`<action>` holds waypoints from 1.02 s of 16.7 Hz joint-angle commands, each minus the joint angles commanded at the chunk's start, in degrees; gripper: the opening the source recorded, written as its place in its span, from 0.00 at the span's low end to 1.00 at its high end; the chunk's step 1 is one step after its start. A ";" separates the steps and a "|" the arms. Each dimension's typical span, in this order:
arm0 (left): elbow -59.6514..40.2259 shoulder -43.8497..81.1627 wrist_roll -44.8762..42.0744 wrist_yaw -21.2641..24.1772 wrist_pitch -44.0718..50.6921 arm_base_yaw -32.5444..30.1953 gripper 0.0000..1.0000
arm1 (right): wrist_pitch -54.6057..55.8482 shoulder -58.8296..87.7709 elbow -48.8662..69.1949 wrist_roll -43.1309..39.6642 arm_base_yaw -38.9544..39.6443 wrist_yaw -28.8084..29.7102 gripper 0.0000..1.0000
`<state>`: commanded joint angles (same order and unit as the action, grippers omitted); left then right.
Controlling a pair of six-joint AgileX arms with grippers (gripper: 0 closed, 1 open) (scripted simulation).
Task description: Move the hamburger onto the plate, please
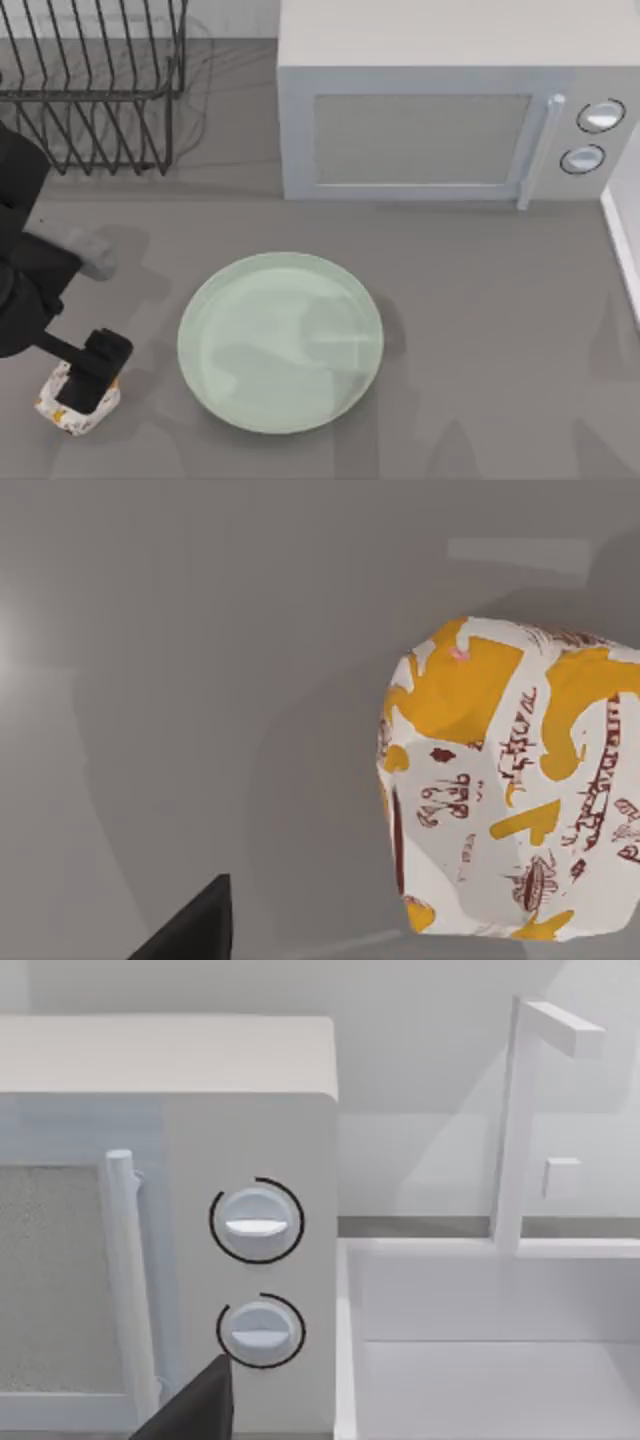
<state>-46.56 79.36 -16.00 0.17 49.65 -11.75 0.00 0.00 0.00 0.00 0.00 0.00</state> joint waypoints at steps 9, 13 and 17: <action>-5.33 7.92 -1.64 0.06 4.74 -0.98 1.00 | 0.00 0.00 0.00 0.00 0.00 0.00 1.00; -3.05 10.27 -1.83 0.08 0.57 -1.16 1.00 | 0.00 0.00 0.00 0.00 0.00 0.00 1.00; 1.86 15.56 -1.88 0.08 -10.69 -1.17 1.00 | 0.00 0.00 0.00 0.00 0.00 0.00 1.00</action>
<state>-44.70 94.91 -17.88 0.25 38.96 -12.92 0.00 0.00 0.00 0.00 0.00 0.00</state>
